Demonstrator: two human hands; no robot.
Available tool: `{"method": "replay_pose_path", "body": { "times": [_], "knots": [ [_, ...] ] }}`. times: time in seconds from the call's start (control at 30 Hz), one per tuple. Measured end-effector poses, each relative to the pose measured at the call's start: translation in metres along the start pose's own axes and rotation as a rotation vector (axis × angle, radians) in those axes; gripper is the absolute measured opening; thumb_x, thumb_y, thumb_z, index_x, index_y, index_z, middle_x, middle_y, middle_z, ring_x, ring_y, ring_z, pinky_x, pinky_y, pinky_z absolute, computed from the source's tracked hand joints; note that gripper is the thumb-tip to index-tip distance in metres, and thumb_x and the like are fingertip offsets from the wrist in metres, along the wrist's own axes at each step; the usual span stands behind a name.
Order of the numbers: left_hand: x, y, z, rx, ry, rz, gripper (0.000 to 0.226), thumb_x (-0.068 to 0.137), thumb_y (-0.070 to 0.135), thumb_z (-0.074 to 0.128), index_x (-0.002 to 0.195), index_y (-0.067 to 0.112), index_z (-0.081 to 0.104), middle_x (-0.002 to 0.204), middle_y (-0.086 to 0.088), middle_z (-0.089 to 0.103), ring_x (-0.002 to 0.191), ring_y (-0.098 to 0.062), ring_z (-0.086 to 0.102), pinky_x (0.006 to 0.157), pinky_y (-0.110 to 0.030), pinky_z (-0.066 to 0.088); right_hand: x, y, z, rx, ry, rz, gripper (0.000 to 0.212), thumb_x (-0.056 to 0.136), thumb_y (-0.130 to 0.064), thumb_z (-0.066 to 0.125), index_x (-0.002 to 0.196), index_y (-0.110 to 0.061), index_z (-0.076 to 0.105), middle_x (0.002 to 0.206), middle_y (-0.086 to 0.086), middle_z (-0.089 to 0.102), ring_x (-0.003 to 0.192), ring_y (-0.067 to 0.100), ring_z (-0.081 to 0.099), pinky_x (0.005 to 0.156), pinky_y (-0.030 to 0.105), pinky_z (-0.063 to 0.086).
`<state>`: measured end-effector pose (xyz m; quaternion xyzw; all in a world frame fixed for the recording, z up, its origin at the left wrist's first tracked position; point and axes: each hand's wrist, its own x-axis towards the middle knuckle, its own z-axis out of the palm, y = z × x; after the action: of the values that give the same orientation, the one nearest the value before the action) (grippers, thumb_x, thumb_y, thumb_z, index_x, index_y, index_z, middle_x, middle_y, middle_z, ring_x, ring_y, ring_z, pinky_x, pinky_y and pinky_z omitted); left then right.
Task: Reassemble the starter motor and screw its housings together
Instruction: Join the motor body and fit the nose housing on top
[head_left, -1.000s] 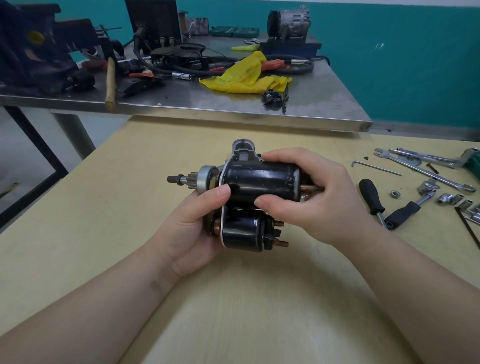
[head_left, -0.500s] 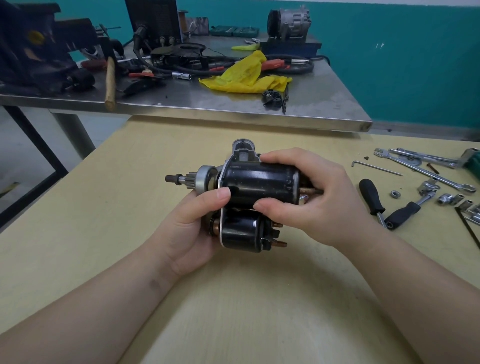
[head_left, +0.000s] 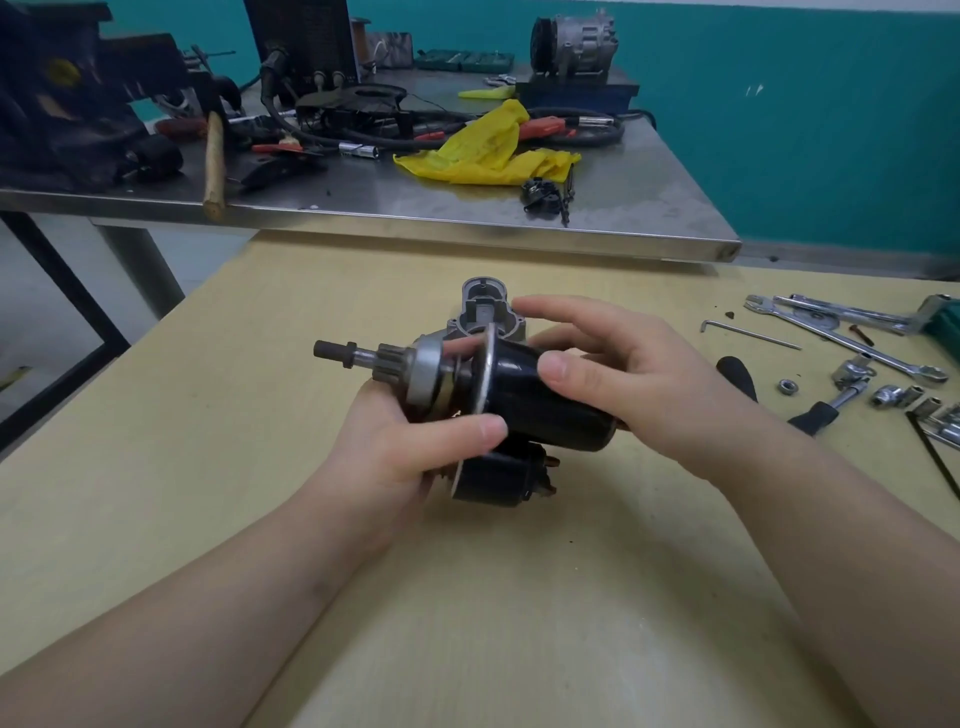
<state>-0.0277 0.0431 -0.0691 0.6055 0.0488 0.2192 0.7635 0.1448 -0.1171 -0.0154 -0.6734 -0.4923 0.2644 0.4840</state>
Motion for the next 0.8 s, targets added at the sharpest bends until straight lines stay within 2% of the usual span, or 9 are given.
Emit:
{"method": "replay_pose_path", "body": {
  "times": [0.1,0.17,0.3,0.43,0.53,0.6,0.7,0.8],
  "knots": [
    [-0.004,-0.003,0.004,0.134,0.094,0.037,0.073,0.064,0.013,0.093,0.133,0.017,0.070,0.126,-0.015,0.075,0.119,-0.035,0.073,0.097,-0.052,0.061,0.001,-0.001,0.008,-0.046,0.007,0.011,0.045,0.096,-0.053,0.062,0.140,-0.044,0.065,0.117,-0.007,0.077,0.104,0.016,0.077,0.088,0.049,0.066],
    [-0.006,-0.005,0.006,0.189,0.139,0.058,0.076,0.058,0.013,0.097,0.130,0.019,0.071,0.126,-0.011,0.076,0.118,-0.029,0.074,0.095,-0.042,0.062,0.002,-0.001,0.013,-0.060,-0.008,0.003,0.033,0.101,-0.052,0.057,0.130,-0.045,0.071,0.117,-0.007,0.077,0.108,0.013,0.075,0.093,0.051,0.064],
    [-0.006,-0.004,0.007,0.230,0.152,0.076,0.074,0.061,0.006,0.095,0.131,0.015,0.070,0.124,-0.012,0.076,0.115,-0.029,0.075,0.092,-0.040,0.062,0.001,-0.002,0.017,-0.025,-0.026,-0.006,0.026,0.107,-0.048,0.054,0.122,-0.045,0.076,0.120,-0.007,0.078,0.114,0.013,0.074,0.098,0.050,0.062],
    [-0.007,0.001,0.011,0.259,0.122,0.098,0.066,0.063,0.016,0.095,0.123,0.032,0.075,0.121,-0.008,0.078,0.114,-0.028,0.076,0.092,-0.040,0.063,0.002,0.000,0.020,0.001,0.014,-0.003,0.024,0.106,-0.046,0.057,0.118,-0.043,0.078,0.115,-0.007,0.079,0.109,0.012,0.076,0.094,0.046,0.063],
    [-0.007,0.002,0.014,0.255,0.079,0.086,0.062,0.070,0.004,0.091,0.119,0.039,0.077,0.119,-0.004,0.079,0.114,-0.024,0.076,0.089,-0.032,0.062,0.002,0.003,0.025,0.043,0.066,0.010,0.022,0.105,-0.043,0.060,0.111,-0.039,0.081,0.111,-0.006,0.081,0.105,0.014,0.077,0.093,0.047,0.062],
    [-0.006,0.002,0.013,0.255,0.066,0.077,0.060,0.070,0.008,0.092,0.121,0.037,0.076,0.120,-0.004,0.078,0.115,-0.025,0.076,0.091,-0.036,0.062,0.002,0.004,0.027,0.070,0.083,0.012,0.022,0.105,-0.042,0.061,0.109,-0.037,0.082,0.110,-0.006,0.081,0.104,0.015,0.077,0.093,0.047,0.062],
    [-0.006,0.001,0.011,0.259,0.097,0.066,0.061,0.067,0.018,0.094,0.124,0.030,0.074,0.122,-0.009,0.078,0.117,-0.029,0.075,0.098,-0.050,0.061,0.001,0.004,0.028,0.089,0.094,0.006,0.023,0.104,-0.041,0.061,0.110,-0.034,0.082,0.110,-0.004,0.081,0.105,0.018,0.078,0.096,0.055,0.062],
    [-0.006,0.001,0.011,0.265,0.064,0.071,0.059,0.071,0.015,0.093,0.124,0.031,0.075,0.121,-0.008,0.078,0.117,-0.029,0.075,0.097,-0.048,0.062,0.001,0.005,0.027,0.044,0.077,-0.006,0.024,0.103,-0.045,0.060,0.114,-0.036,0.080,0.112,-0.004,0.080,0.106,0.018,0.077,0.096,0.060,0.061]
  ]
}}
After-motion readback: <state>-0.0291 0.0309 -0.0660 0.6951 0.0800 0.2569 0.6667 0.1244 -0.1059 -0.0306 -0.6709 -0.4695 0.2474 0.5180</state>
